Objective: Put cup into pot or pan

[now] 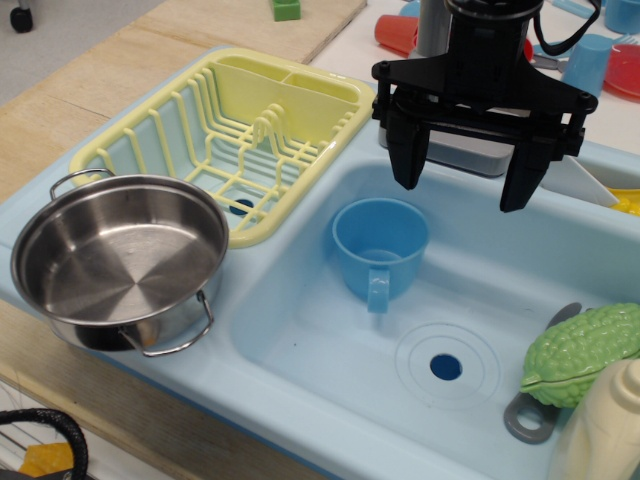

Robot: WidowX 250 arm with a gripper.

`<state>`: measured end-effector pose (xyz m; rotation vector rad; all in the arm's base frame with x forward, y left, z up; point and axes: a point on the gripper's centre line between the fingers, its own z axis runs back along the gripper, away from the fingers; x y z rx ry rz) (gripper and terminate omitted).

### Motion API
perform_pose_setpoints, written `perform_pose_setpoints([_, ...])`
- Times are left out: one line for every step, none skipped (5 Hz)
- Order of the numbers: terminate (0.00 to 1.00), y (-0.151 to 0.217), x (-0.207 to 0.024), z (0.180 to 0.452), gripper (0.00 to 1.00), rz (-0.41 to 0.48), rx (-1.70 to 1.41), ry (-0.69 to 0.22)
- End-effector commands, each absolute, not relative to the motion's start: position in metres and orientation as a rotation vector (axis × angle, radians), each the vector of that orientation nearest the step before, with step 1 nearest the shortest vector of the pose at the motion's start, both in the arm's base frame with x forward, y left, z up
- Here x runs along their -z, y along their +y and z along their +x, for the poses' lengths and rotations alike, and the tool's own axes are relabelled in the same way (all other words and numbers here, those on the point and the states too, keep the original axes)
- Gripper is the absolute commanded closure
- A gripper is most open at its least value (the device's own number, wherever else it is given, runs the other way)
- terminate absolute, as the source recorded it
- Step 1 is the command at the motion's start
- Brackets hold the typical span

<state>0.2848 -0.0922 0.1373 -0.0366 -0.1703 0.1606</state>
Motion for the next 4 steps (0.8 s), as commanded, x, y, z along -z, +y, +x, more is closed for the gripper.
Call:
perform_pose_setpoints([0.00,-0.092,-0.137,0.285,0.00,-0.037,-0.161,-0.170])
perform_pose_setpoints([0.00,-0.089,-0.123,0.285,0.00,-0.058,-0.188,-0.150])
perform_pose_setpoints([0.00,-0.086,-0.110,0.285,0.00,-0.083,-0.200,-0.135])
perform_pose_setpoints([0.00,-0.083,-0.099,0.287,0.00,-0.101,-0.209,-0.130])
